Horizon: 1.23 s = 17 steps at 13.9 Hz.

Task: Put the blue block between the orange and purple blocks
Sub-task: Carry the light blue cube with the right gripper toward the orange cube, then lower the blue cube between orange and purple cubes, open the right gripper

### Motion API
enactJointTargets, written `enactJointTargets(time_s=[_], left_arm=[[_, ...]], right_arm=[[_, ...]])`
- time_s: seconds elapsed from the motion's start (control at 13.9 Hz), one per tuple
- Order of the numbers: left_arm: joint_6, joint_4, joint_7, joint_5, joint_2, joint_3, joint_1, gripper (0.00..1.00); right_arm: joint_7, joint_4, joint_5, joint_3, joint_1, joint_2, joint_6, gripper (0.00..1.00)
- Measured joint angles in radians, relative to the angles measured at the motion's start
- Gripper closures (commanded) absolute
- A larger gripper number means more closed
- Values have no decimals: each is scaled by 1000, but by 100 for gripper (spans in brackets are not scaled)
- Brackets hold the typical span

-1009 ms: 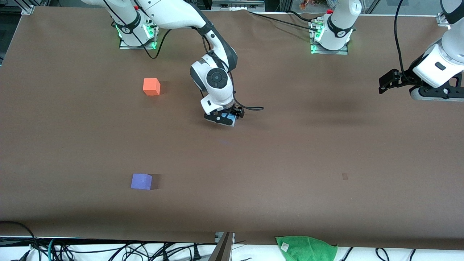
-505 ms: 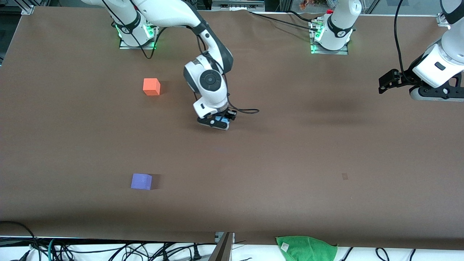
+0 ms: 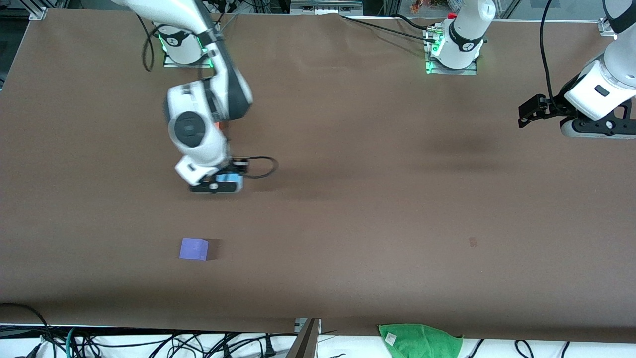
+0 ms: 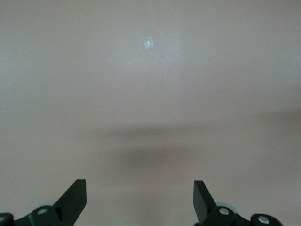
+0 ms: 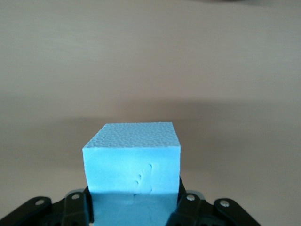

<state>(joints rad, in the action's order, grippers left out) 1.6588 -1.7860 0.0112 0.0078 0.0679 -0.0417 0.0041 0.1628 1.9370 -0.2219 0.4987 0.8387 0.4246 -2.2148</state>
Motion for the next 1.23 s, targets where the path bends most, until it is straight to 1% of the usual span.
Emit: enactJointTargets(time_s=[0.14, 0.29, 0.58, 0.94, 1.01, 1.08, 1.23], left_arm=[[-2, 0, 0, 0, 0, 0, 0, 0], [-2, 0, 0, 0, 0, 0, 0, 0], [-2, 0, 0, 0, 0, 0, 0, 0], [-2, 0, 0, 0, 0, 0, 0, 0], [-2, 0, 0, 0, 0, 0, 0, 0], [-2, 0, 0, 0, 0, 0, 0, 0], [-2, 0, 0, 0, 0, 0, 0, 0]], right_arm=[[-107, 116, -31, 21, -17, -15, -102, 78], [-171, 169, -58, 22, -35, -12, -149, 78], [-311, 181, -185, 22, -84, 19, -165, 78], [-326, 181, -238, 17, -86, 61, -179, 78], [-326, 181, -244, 17, -86, 62, -180, 75], [-326, 181, -245, 18, -86, 62, -180, 66], [-326, 181, -246, 18, -86, 62, -181, 27]])
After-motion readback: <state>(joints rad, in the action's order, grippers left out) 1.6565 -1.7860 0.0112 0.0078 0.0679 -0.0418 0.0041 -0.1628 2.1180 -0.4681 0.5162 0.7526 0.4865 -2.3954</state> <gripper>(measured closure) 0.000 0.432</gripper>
